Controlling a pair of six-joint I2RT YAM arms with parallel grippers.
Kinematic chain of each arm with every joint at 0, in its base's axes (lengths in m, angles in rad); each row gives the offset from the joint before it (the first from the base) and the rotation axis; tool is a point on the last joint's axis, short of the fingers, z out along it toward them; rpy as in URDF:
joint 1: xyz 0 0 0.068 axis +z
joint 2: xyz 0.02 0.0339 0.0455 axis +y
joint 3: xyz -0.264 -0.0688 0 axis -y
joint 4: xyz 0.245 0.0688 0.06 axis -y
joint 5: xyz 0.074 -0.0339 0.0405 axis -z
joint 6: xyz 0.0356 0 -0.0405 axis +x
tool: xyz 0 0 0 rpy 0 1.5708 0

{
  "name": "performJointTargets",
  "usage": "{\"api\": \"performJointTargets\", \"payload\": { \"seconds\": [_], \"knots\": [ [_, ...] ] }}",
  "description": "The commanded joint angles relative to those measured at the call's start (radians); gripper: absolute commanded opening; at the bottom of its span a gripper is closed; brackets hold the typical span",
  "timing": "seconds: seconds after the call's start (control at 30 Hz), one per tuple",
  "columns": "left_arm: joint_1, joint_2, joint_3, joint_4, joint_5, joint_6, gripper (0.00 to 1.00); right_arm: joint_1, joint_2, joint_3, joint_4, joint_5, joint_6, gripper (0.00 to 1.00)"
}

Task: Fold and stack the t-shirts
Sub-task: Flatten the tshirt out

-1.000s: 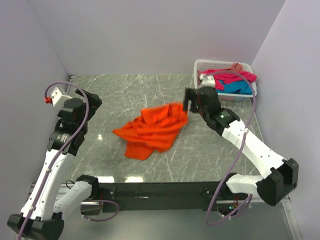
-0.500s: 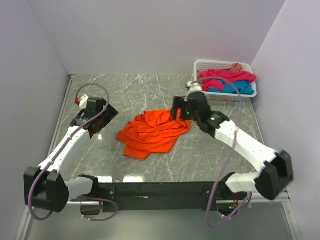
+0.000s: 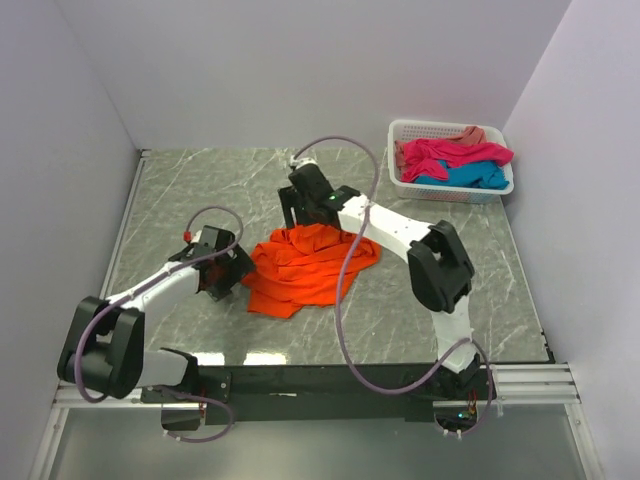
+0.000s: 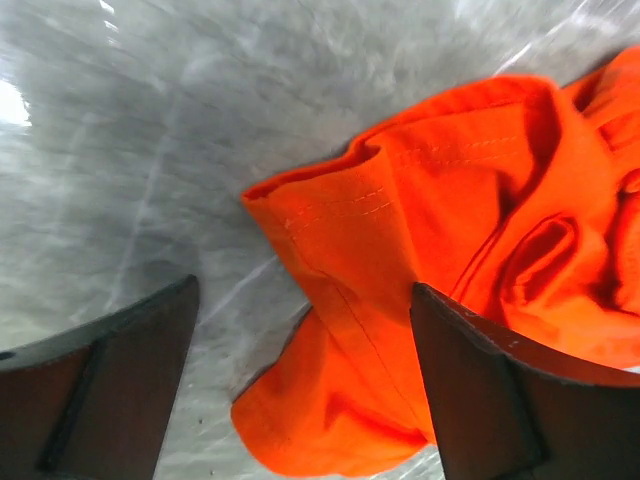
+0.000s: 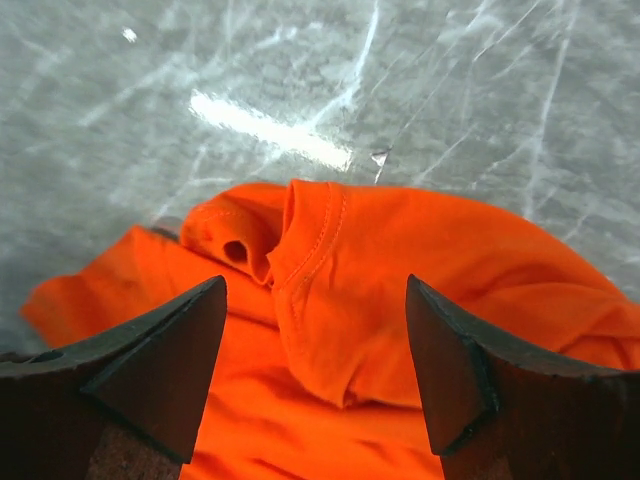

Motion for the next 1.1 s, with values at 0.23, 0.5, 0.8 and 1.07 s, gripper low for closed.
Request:
{"api": "performJointTargets", "payload": {
  "seconds": [0.23, 0.5, 0.8, 1.07],
  "knots": [
    [-0.039, 0.156, 0.073, 0.094, -0.017, -0.017, 0.75, 0.020, 0.173, 0.140, -0.046, -0.008, -0.096, 0.74],
    [-0.040, 0.213, 0.126, 0.067, -0.071, -0.006, 0.16, 0.019, 0.265, 0.202, -0.048, 0.010, -0.076, 0.48],
    [-0.046, 0.055, 0.238, -0.010, -0.226, 0.000, 0.01, 0.019, 0.038, 0.052, 0.012, 0.239, -0.036, 0.00],
    [-0.056, -0.141, 0.385, -0.128, -0.387, 0.016, 0.01, 0.016, -0.351, -0.116, 0.018, 0.478, -0.024, 0.00]
  ]
}}
